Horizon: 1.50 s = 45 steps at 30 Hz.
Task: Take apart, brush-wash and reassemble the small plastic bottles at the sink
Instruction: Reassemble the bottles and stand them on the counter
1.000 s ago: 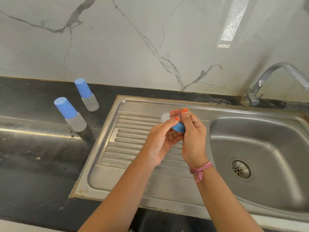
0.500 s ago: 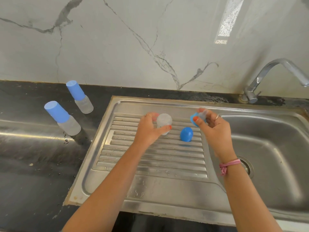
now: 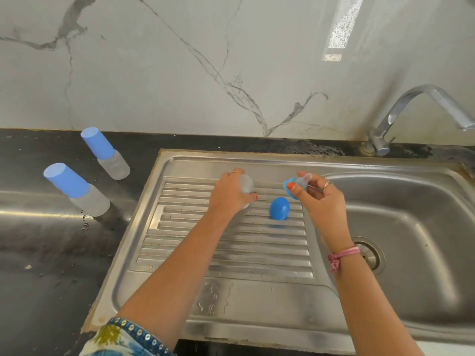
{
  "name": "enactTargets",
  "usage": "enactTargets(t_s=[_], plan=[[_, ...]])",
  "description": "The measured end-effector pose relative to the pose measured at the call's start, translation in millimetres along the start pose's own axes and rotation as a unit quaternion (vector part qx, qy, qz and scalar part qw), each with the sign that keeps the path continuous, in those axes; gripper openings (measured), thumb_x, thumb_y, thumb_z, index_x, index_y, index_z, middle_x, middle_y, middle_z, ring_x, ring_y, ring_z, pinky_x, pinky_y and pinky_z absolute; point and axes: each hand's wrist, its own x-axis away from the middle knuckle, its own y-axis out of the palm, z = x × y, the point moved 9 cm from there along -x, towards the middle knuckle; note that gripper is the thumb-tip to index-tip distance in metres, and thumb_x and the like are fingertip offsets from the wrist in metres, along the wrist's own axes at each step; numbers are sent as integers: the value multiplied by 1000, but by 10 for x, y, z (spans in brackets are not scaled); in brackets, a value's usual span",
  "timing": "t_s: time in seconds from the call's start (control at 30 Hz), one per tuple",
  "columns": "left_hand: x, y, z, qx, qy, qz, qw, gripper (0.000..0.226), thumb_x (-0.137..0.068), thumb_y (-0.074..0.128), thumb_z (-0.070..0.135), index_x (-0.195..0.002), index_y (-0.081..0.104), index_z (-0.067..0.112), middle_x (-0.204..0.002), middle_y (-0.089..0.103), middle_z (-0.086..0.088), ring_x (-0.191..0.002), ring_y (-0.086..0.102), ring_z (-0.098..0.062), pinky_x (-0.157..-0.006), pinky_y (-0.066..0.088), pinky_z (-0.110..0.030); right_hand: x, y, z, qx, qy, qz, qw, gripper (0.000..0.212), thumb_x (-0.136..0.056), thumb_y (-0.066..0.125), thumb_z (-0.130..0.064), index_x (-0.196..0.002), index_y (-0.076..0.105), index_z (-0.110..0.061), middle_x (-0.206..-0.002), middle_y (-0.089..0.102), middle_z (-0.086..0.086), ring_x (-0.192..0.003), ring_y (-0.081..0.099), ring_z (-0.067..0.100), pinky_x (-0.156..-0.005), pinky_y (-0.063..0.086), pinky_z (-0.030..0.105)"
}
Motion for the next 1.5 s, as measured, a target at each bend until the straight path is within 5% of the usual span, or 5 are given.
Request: enactTargets(t_s=[0.23,0.5,0.8,1.03,1.5], plan=[[216,-559,170,145,42,73,986,70,-69,85,33,-130,51,24,-114,51,8,-104,48,-11,-86,38,-22,65,67,-25,-9,9,-2,1000,31,-79,77,-26,-109,68,-25,-106,72,-3,-105,66,12,-92,53,30],[624,-901,240,271,70,91,956,67,-68,87,24,-126,53,33,-119,55,10,-110,54,-10,-92,47,-27,258,198,-138,-39,9,-6,999,34,-81,76,-24,-114,67,-19,-105,73,0,-103,67,13,-90,53,30],[998,-812,20,615,-48,-51,785,50,-76,77,5,-121,59,17,-114,69,-8,-103,69,-22,-83,57,-30,566,578,-277,-281,82,-45,955,37,-82,66,-22,-114,61,-5,-114,68,7,-104,65,17,-93,54,29],[1212,-813,-163,632,-63,-65,770,53,-73,77,6,-122,58,15,-114,69,-10,-106,68,-26,-88,57,-34,765,832,-424,-310,80,-93,943,57,-80,65,-23,-129,52,5,-129,62,14,-110,63,23,-90,55,30],[1426,-982,-302,594,-7,-43,803,69,-51,89,15,-113,60,22,-118,64,-9,-107,67,-25,-83,56,-33,952,1027,-417,-196,95,-57,974,37,-80,69,-36,-95,70,-3,-89,68,10,-84,65,17,-83,58,31]])
